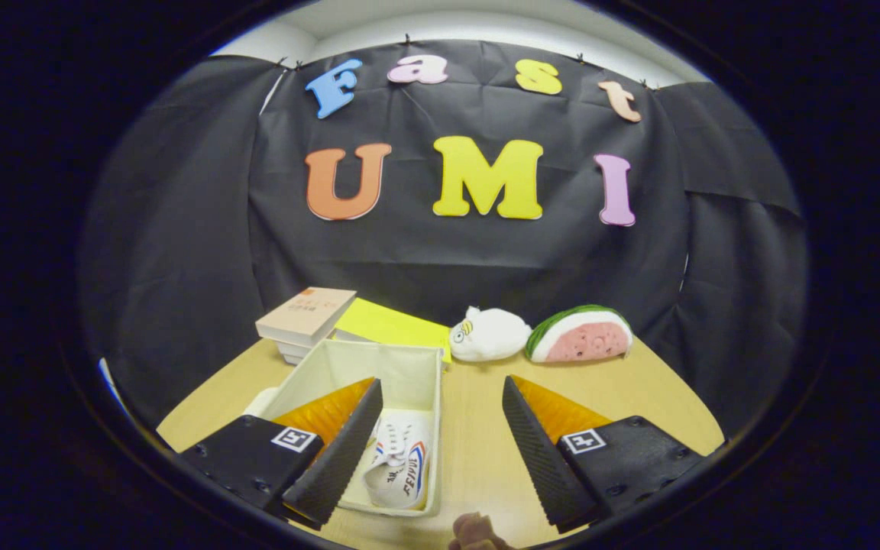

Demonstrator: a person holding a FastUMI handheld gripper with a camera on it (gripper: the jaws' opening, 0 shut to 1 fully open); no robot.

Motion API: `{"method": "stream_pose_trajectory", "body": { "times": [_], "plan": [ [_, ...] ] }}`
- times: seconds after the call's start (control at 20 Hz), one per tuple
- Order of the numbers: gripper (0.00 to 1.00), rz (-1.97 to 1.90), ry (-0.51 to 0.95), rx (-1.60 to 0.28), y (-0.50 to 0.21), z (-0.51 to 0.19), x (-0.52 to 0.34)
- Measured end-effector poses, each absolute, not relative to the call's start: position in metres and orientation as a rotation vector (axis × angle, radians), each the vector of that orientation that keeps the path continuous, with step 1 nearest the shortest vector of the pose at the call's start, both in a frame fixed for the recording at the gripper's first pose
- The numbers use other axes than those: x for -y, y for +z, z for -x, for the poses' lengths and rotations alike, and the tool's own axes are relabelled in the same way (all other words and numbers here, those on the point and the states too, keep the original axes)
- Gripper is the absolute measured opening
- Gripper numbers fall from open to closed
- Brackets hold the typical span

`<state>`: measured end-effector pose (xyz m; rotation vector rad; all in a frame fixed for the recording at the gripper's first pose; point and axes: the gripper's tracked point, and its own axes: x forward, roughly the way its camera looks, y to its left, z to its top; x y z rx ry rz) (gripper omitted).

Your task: Open the storage box then place both shoes into the box .Put the left shoe in first, then the right shoe, with the right side of both shoes facing outward in a uniform manner.

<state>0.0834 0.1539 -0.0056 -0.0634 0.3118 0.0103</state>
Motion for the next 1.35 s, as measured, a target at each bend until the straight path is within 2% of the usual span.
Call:
{"method": "stream_pose_trajectory", "body": {
  "times": [0.3, 1.0, 1.35],
  "plan": [
    [1.00, 0.015, 0.026, -0.172, 0.027, -0.053, -0.125],
    [1.00, -0.040, -0.005, -0.035, 0.038, -0.027, -0.043],
    [0.99, -0.066, -0.013, -0.084, 0.014, -0.038, -0.025]
  ]
}}
